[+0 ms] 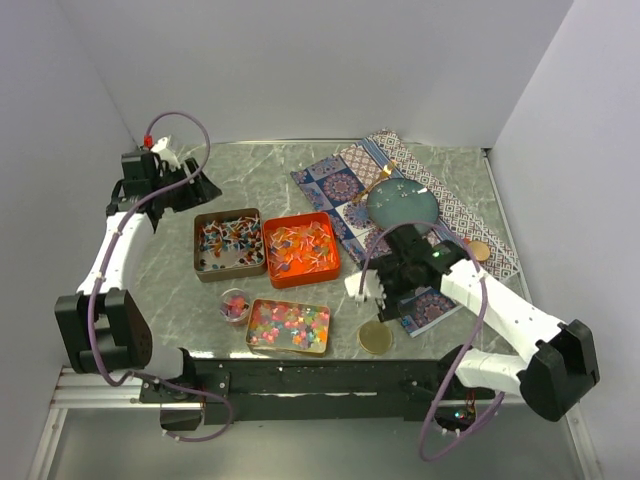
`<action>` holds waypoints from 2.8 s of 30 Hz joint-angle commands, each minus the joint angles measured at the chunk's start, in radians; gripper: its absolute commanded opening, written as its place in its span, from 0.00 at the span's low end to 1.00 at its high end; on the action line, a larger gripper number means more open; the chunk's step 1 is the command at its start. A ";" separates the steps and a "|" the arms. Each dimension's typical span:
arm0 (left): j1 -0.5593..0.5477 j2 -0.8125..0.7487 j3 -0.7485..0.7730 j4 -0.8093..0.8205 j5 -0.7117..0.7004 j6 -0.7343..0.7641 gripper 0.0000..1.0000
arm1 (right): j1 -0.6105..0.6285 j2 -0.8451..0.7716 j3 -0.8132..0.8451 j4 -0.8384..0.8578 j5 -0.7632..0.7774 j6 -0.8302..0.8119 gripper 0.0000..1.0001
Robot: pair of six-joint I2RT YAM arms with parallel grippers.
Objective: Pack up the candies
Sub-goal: Adjust the storage box at the center of the board.
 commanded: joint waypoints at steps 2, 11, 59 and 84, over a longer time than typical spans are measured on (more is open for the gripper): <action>0.007 -0.088 -0.083 0.002 -0.010 -0.013 0.71 | 0.111 0.002 -0.065 0.006 -0.046 -0.306 1.00; 0.056 -0.138 -0.130 -0.004 -0.019 -0.001 0.71 | 0.197 0.091 -0.145 0.020 -0.079 -0.415 1.00; 0.122 -0.244 -0.264 0.014 -0.013 -0.022 0.71 | 0.417 0.774 0.532 0.319 0.044 0.519 0.00; 0.122 -0.204 -0.210 0.043 0.073 -0.036 0.72 | 0.177 0.871 1.002 0.049 -0.094 0.556 0.01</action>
